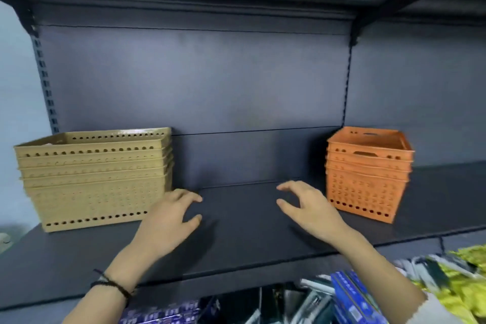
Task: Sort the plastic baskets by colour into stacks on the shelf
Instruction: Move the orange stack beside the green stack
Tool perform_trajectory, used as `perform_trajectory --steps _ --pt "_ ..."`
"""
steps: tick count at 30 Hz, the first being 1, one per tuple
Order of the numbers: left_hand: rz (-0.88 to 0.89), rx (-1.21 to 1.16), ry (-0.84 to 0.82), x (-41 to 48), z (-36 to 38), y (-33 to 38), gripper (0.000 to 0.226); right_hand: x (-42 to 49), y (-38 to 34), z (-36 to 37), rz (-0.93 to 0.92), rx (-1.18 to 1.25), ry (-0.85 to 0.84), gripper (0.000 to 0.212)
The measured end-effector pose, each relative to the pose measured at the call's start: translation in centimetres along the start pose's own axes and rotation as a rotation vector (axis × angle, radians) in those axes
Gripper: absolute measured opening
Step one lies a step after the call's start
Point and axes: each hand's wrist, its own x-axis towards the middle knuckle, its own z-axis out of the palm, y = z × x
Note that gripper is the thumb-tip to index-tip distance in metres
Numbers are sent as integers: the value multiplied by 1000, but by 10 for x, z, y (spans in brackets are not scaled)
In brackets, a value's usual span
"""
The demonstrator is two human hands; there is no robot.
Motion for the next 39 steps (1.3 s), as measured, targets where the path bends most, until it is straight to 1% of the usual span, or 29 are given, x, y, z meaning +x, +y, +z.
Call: perform_trajectory --steps 2,6,9,12,14,16,18,19,21,23,25,27,31,33,35,37,38,39 --pt "40 -20 -25 9 24 56 50 -32 37 -38 28 -3 -6 33" --pt "78 -161 -13 24 66 172 58 -96 110 -113 108 25 44 29" --pt "22 -346 -30 34 90 241 72 -136 159 -154 192 28 102 24" --pt "-42 -540 -71 54 109 288 90 -156 200 -181 259 51 81 26" --pt "-72 -682 -70 70 119 313 101 -155 223 -193 281 82 67 28" --pt "-122 -771 -16 85 131 332 112 -147 243 -199 295 119 68 29" --pt "-217 -774 35 98 140 348 124 -134 261 -199 308 164 73 29" --pt "-263 -774 57 104 145 353 128 -126 269 -198 307 180 74 29" --pt "-299 -823 76 116 151 361 131 -108 287 -196 292 203 75 31" --pt "-295 -837 102 131 162 368 135 -88 307 -196 265 224 74 34" --pt "-327 -813 128 146 173 369 138 -67 326 -200 245 243 87 37" --pt "-296 -821 140 159 184 366 136 -47 346 -206 238 261 97 39" --pt "-196 -899 63 178 199 361 140 -10 387 -222 190 300 100 41" --pt "-159 -943 -3 184 202 368 138 4 405 -231 193 355 157 50" --pt "-146 -967 -48 190 205 377 131 16 424 -239 230 394 225 73" --pt "-167 -965 -95 198 207 386 128 27 441 -245 261 463 269 104" --pt "-173 -956 -110 203 208 391 129 34 451 -249 271 515 273 115" --pt "-171 -949 -117 206 210 396 129 39 459 -253 280 564 264 116"
